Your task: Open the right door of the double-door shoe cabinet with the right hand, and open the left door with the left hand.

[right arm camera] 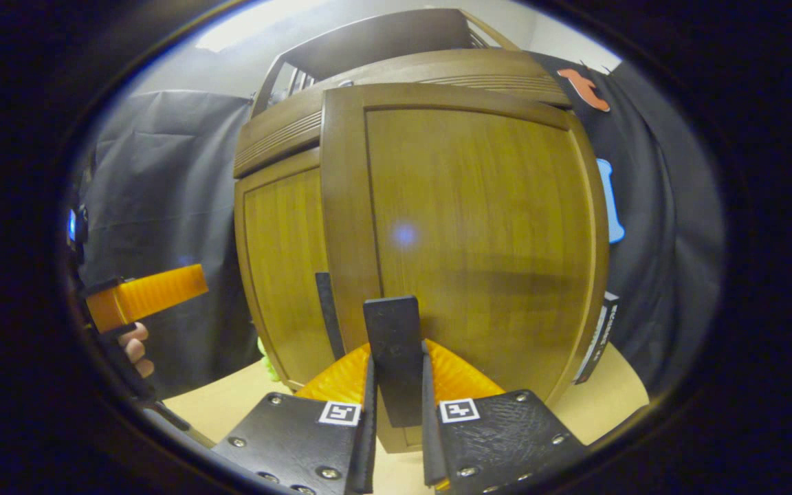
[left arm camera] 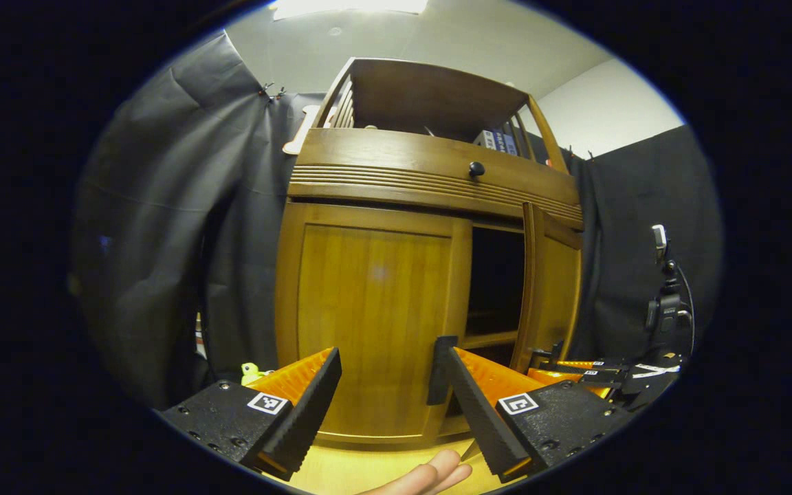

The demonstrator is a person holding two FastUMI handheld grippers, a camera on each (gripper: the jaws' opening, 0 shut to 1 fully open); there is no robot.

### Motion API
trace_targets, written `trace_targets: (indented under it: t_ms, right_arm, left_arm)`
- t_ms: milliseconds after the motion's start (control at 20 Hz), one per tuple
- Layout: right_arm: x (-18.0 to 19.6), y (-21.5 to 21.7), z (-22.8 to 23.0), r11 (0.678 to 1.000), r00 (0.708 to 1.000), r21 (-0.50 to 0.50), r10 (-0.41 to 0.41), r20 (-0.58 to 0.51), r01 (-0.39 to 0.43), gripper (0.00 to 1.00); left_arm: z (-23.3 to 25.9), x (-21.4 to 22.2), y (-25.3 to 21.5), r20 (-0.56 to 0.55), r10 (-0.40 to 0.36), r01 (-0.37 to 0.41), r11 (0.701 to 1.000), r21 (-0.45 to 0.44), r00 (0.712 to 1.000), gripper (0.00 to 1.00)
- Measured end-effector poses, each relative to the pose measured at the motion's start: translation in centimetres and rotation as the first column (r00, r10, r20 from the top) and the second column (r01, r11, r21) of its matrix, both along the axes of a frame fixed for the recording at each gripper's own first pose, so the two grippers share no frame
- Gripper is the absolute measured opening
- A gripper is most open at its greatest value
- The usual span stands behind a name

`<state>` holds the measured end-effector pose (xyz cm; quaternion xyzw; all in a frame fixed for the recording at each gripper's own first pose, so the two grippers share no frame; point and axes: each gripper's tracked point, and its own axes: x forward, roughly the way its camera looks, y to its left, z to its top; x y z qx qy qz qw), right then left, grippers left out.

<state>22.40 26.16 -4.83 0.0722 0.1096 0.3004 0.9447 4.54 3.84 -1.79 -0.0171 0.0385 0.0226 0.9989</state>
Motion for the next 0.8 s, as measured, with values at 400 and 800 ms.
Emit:
trace_targets:
  t_ms: [400,800]
  right_arm:
    - [0.0,0.0,0.4,0.997,0.997,0.013,0.074,0.009,-0.074,0.28]
    - [-1.9,-4.8,1.5,0.998,0.997,-0.002,0.055,0.048,-0.055,0.28]
  left_arm:
    - [-0.5,-0.3,-3.0,0.005,-0.076,0.076,0.997,0.028,0.997,0.95]
    - [-1.9,0.0,-5.0,-0.014,-0.097,0.097,0.995,0.036,0.995,0.96]
